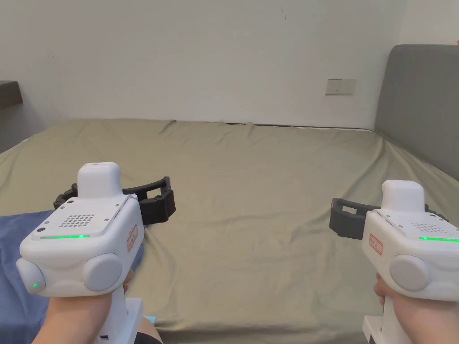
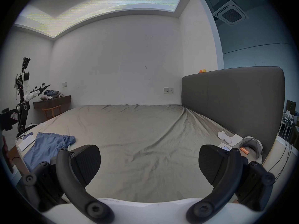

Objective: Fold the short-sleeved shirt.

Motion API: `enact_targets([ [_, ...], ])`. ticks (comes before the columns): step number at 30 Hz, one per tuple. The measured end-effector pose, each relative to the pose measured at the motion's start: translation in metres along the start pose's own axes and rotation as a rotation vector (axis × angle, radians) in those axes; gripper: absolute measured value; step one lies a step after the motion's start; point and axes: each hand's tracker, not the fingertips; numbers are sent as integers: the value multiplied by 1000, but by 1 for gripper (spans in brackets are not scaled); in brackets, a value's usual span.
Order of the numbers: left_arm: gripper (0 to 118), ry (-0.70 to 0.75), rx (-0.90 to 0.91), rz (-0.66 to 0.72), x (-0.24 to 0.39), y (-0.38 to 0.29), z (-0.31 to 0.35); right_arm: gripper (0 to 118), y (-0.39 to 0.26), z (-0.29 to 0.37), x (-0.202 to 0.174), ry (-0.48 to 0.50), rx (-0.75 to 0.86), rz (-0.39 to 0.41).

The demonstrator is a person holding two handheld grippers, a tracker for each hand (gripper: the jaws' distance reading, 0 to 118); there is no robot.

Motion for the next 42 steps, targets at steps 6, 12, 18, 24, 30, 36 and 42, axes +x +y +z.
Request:
enact_targets([
  [6, 118, 6, -16, -15, 1, -2, -2, 118, 1, 1, 1, 2, -3, -9],
  [12, 115, -5, -43, -5, 4, 8, 0, 97, 10, 2, 6, 55, -44, -66],
  [18, 1, 4, -9, -74, 11, 12, 4, 8, 15, 10, 6, -8, -17, -65],
  [24, 0, -34, -57, -110, 14, 10, 0, 4, 17, 17, 0, -31, 32, 1],
  [30, 0, -31, -74, -109, 17, 7, -1, 3, 15, 16, -13, 20, 17, 58],
  [36, 0, 23, -86, -82, -4, 8, 0, 3, 17, 9, -27, 82, 7, 52],
  [42, 0, 184, -101, -73, -57, 10, 26, 3, 23, -6, -80, 296, 15, 61],
])
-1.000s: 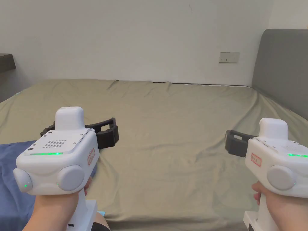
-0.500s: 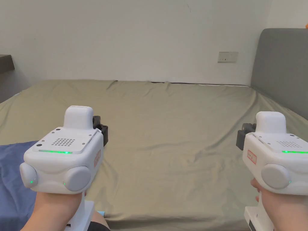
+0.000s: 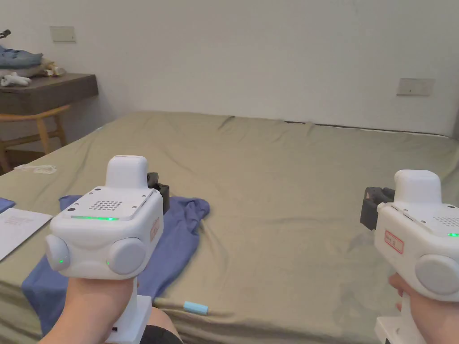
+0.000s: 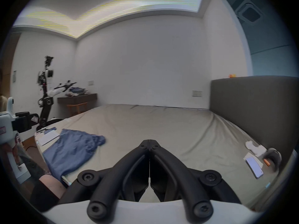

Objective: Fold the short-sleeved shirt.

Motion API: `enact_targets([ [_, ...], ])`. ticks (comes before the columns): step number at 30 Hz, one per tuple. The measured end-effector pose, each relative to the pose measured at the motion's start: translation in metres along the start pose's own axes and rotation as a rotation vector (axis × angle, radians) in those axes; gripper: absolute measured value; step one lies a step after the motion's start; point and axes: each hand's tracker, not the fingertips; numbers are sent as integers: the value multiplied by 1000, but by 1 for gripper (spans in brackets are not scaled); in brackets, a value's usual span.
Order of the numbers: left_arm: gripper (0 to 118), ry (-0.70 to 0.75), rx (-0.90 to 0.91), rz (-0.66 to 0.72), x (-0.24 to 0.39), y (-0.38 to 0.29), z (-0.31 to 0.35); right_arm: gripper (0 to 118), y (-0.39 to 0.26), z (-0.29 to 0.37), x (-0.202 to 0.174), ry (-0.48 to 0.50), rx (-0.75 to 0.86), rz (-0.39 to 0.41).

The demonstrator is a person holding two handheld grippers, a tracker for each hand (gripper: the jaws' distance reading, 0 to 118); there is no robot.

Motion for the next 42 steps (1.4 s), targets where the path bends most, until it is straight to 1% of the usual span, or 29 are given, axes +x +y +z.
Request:
enact_targets([
  [2, 0, 72, -5, 25, -24, 0, 8, 3, 5, -10, -24, 80, 13, -1],
  [5, 0, 162, -1, 9, -50, -3, 22, 3, 10, -22, -58, 189, 16, 1],
  [8, 0, 212, -6, 24, -70, -4, 38, 3, 12, -31, -86, 264, 26, 23],
  [12, 0, 240, -12, 50, -87, -9, 51, 3, 15, -39, -108, 321, 16, 13],
  [14, 0, 261, -29, 33, -91, -13, 55, 3, 17, -42, -117, 339, 20, 10],
  [17, 0, 265, -37, 31, -96, -13, 58, 3, 18, -44, -123, 356, 23, 8],
  [20, 0, 257, -37, 46, -94, -10, 57, 3, 18, -42, -122, 363, 22, 19],
  [21, 0, 244, -42, 49, -92, -8, 54, 3, 18, -42, -119, 360, 20, 20],
  [22, 0, 199, -64, 44, -88, -6, 52, 3, 19, -43, -116, 359, 9, 10],
  [24, 0, 137, -80, 1, -80, -1, 45, 3, 23, -49, -107, 380, -28, -12],
  [25, 0, 130, -74, -38, -75, 2, 41, 3, 24, -51, -102, 368, -27, -14],
  [26, 0, 121, -79, -47, -70, 4, 36, 3, 24, -54, -98, 358, -29, -21],
  [27, 0, 87, -110, -33, -66, 7, 25, 3, 25, -60, -92, 362, -38, -19],
  [29, 0, 31, -192, 11, -60, 7, -7, 3, 24, -72, -86, 337, -57, -4],
  [30, 0, -2, -247, 11, -56, 6, -29, 3, 24, -79, -83, 334, -67, 4],
  [31, 0, -19, -286, -18, -51, 4, -54, 3, 22, -86, -79, 329, -76, 14],
  [34, 0, -54, -401, -60, -40, -12, -137, 3, 12, -100, -68, 306, -96, 15],
  [36, 0, -58, -464, -46, -35, -26, -191, 3, 2, -108, -61, 299, -126, 1],
  [38, 0, -91, -553, -50, -31, -43, -242, 3, -9, -113, -54, 290, -153, -5],
  [39, 8, -90, -576, -50, -29, -53, -264, 3, -13, -114, -50, 291, -174, 1],
  [40, 44, -98, -578, -25, -29, -63, -282, 3, -15, -114, -44, 286, -183, -4],
  [41, 109, -100, -608, -12, -29, -71, -298, 3, -17, -113, -38, 291, -192, -10],
  [42, 118, -83, -654, 12, -29, -81, -312, 3, -17, -111, -31, 291, -200, -12],
])
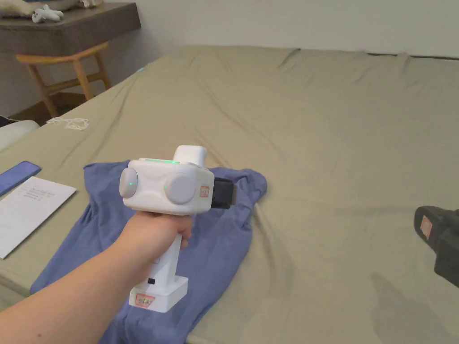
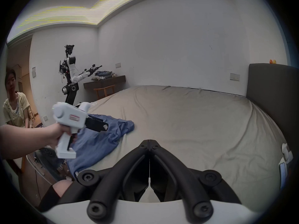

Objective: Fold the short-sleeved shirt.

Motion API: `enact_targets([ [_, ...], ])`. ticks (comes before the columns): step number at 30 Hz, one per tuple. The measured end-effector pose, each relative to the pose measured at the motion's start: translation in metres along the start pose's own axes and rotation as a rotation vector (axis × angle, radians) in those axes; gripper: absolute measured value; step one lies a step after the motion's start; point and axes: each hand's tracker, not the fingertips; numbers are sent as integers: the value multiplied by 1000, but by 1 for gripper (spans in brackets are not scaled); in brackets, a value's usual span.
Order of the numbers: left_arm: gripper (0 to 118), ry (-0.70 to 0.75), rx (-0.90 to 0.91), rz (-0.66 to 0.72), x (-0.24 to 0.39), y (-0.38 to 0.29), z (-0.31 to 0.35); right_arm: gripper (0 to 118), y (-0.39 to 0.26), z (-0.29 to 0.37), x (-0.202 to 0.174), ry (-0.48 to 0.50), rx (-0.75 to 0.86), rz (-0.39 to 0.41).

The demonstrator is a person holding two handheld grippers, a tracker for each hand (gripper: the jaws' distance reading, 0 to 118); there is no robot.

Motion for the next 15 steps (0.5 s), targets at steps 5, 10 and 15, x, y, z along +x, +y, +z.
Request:
enact_targets([
  [5, 118, 14, -10, 59, -4, -1, -43, 3, -6, 14, 27, -39, 1, -8],
  [10, 85, 16, -116, 33, 5, -5, -65, 3, -12, 10, 50, -58, -12, -59],
  [15, 7, 83, -8, -17, 11, -13, -45, 3, -12, 6, 48, -54, -25, -56],
])
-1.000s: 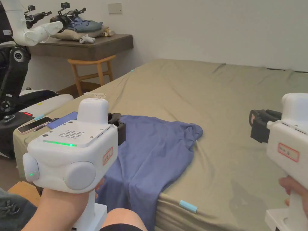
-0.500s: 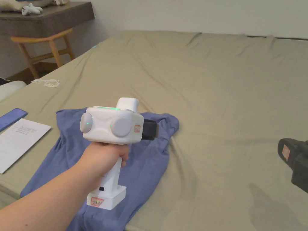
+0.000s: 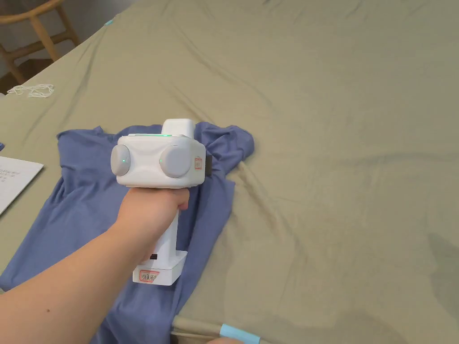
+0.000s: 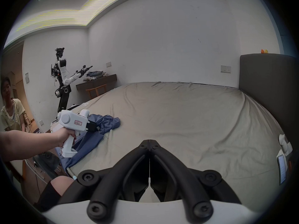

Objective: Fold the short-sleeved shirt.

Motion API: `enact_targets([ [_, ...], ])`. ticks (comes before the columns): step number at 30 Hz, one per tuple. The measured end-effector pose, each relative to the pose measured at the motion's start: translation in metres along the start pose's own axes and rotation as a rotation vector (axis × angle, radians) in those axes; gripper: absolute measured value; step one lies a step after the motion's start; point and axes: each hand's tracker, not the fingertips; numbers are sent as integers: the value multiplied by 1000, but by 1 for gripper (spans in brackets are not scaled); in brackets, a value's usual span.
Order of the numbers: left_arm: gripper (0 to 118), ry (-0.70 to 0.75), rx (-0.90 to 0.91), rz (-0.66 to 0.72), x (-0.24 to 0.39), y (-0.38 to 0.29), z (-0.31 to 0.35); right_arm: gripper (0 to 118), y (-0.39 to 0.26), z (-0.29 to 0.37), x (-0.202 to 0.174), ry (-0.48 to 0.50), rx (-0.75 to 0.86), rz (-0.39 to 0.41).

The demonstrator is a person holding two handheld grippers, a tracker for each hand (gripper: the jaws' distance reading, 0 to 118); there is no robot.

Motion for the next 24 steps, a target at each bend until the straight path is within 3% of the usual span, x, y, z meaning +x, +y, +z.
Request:
enact_targets([
  [3, 7, -40, 16, 24, -8, 3, 15, 3, 3, 5, -5, 14, 6, -3],
  [9, 7, -124, 218, 74, -20, 49, 91, 3, 14, 36, -5, 7, 71, 15],
  [14, 7, -202, 395, 84, 2, 110, 163, 3, 22, 62, 11, -59, 106, -14],
  [19, 7, -394, 515, -83, 100, 172, 229, 3, 33, 89, 36, -119, 174, -88],
  [24, 7, -582, 555, -284, 240, 184, 273, 3, 35, 121, 64, -247, 237, -57],
])
